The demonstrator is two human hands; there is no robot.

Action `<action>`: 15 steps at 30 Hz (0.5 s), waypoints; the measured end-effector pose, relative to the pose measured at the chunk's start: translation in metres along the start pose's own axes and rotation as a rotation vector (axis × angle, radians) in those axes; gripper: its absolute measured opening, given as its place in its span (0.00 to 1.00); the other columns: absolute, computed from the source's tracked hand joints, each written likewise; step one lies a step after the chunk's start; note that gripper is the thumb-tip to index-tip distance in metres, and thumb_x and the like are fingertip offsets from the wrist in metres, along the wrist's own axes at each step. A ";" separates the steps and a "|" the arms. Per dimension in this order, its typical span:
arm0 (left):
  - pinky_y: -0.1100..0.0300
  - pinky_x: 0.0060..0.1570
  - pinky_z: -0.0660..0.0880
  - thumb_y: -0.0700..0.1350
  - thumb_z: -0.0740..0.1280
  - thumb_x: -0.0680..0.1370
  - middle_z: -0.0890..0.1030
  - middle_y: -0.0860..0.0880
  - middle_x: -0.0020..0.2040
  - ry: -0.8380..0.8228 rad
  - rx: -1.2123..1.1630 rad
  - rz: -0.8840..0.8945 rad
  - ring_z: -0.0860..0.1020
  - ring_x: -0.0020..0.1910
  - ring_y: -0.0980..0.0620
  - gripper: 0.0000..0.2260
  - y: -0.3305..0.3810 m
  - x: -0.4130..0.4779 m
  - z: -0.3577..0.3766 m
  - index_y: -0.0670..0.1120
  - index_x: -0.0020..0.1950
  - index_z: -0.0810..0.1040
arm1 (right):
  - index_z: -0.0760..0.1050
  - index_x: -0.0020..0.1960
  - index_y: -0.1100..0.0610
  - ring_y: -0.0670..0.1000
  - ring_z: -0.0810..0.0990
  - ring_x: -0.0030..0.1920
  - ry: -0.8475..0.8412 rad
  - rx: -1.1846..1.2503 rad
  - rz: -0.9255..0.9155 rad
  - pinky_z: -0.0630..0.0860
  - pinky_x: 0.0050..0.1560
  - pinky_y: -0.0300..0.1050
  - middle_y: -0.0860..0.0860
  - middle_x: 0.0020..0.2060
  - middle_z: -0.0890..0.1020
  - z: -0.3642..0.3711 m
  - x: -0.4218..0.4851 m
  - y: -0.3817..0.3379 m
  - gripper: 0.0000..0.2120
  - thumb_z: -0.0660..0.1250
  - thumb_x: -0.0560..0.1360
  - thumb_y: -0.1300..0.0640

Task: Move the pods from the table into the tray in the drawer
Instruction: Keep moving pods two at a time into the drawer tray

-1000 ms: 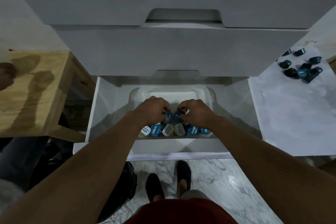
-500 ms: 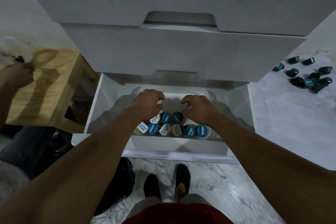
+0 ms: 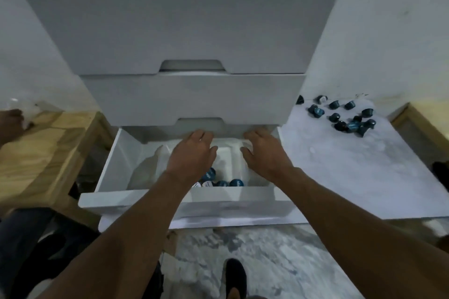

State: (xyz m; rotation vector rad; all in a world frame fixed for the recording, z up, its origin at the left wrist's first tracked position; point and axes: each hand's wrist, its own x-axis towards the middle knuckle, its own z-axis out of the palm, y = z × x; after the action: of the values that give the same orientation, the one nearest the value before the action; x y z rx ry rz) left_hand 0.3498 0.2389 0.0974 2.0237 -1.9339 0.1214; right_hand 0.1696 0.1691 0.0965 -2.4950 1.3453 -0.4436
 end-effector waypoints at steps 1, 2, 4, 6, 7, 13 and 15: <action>0.49 0.43 0.79 0.45 0.68 0.74 0.80 0.41 0.49 0.029 -0.005 0.034 0.79 0.48 0.40 0.13 0.012 -0.001 -0.005 0.40 0.55 0.78 | 0.73 0.62 0.60 0.59 0.76 0.56 0.044 -0.019 0.012 0.72 0.56 0.48 0.58 0.58 0.76 -0.012 -0.012 0.002 0.17 0.64 0.76 0.54; 0.50 0.41 0.79 0.45 0.67 0.74 0.80 0.41 0.48 0.054 -0.006 0.058 0.79 0.47 0.40 0.12 0.022 -0.002 -0.007 0.40 0.54 0.78 | 0.73 0.62 0.60 0.59 0.76 0.56 0.071 -0.035 0.021 0.72 0.55 0.48 0.58 0.57 0.77 -0.020 -0.021 0.004 0.17 0.64 0.76 0.54; 0.52 0.39 0.79 0.45 0.69 0.73 0.81 0.42 0.47 0.107 -0.016 0.086 0.80 0.46 0.41 0.12 0.041 -0.003 -0.010 0.40 0.53 0.79 | 0.72 0.63 0.61 0.59 0.75 0.57 0.110 -0.045 0.044 0.72 0.56 0.49 0.58 0.57 0.77 -0.031 -0.037 0.010 0.19 0.64 0.76 0.53; 0.55 0.36 0.79 0.44 0.73 0.70 0.82 0.44 0.45 0.150 -0.003 0.128 0.81 0.44 0.44 0.12 0.065 -0.005 -0.015 0.41 0.50 0.80 | 0.71 0.65 0.61 0.59 0.75 0.57 0.143 -0.062 0.072 0.72 0.58 0.49 0.59 0.58 0.76 -0.046 -0.056 0.020 0.20 0.63 0.77 0.52; 0.57 0.35 0.78 0.43 0.74 0.69 0.82 0.45 0.44 0.162 0.000 0.145 0.81 0.43 0.45 0.12 0.078 -0.006 -0.017 0.41 0.49 0.81 | 0.71 0.65 0.61 0.59 0.75 0.58 0.158 -0.075 0.085 0.72 0.58 0.50 0.59 0.58 0.76 -0.053 -0.064 0.027 0.20 0.63 0.77 0.52; 0.56 0.38 0.80 0.42 0.76 0.67 0.84 0.45 0.44 0.197 -0.030 0.271 0.82 0.42 0.45 0.14 0.142 0.011 -0.014 0.41 0.50 0.81 | 0.72 0.63 0.61 0.58 0.75 0.56 0.240 -0.102 0.186 0.73 0.56 0.48 0.58 0.57 0.77 -0.086 -0.098 0.071 0.19 0.62 0.78 0.50; 0.56 0.39 0.80 0.43 0.76 0.67 0.84 0.45 0.44 0.207 -0.029 0.311 0.83 0.42 0.46 0.14 0.164 0.021 -0.008 0.41 0.50 0.81 | 0.72 0.63 0.60 0.57 0.76 0.56 0.263 -0.105 0.215 0.73 0.55 0.47 0.57 0.57 0.77 -0.095 -0.106 0.091 0.19 0.62 0.78 0.50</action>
State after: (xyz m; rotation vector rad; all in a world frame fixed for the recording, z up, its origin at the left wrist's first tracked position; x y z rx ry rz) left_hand 0.1914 0.2183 0.1409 1.6075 -2.0846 0.3601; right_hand 0.0081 0.2009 0.1344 -2.4001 1.7570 -0.6866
